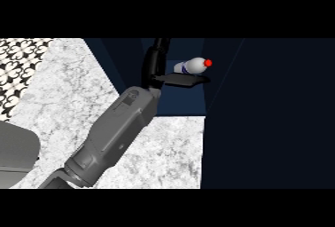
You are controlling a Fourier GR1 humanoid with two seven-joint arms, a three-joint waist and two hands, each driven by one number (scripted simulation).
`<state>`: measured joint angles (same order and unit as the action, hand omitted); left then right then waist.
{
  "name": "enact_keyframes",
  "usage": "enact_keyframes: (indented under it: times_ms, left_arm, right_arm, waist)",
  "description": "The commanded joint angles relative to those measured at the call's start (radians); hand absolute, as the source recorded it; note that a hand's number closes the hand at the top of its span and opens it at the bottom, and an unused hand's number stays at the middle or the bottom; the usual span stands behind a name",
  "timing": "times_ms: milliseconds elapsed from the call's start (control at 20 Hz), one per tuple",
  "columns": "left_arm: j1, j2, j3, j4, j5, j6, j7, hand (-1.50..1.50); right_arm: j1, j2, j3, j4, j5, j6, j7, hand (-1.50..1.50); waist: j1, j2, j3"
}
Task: Pick up the bottled water, place it into the cabinet and close the cabinet
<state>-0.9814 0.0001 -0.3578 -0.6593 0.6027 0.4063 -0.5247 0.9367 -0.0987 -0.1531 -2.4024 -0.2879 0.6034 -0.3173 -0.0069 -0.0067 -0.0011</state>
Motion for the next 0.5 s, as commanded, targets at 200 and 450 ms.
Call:
enact_keyframes:
  times_ms: [200, 450]
  left_arm:
    - [0.241, 0.013, -0.103, -0.358, -0.021, 0.032, 0.093, -1.5]
    - [0.41, 0.036, -0.202, -0.573, -0.052, 0.07, 0.115, -1.5]
  right_arm:
    - [-0.003, 0.018, 0.024, -0.139, -0.011, -0.052, 0.092, -1.5]
    - [0.016, 0.017, 0.045, -0.186, -0.014, -0.077, 0.118, -1.5]
  waist:
    - [0.031, -0.005, 0.0]
    - [0.032, -0.005, 0.0]
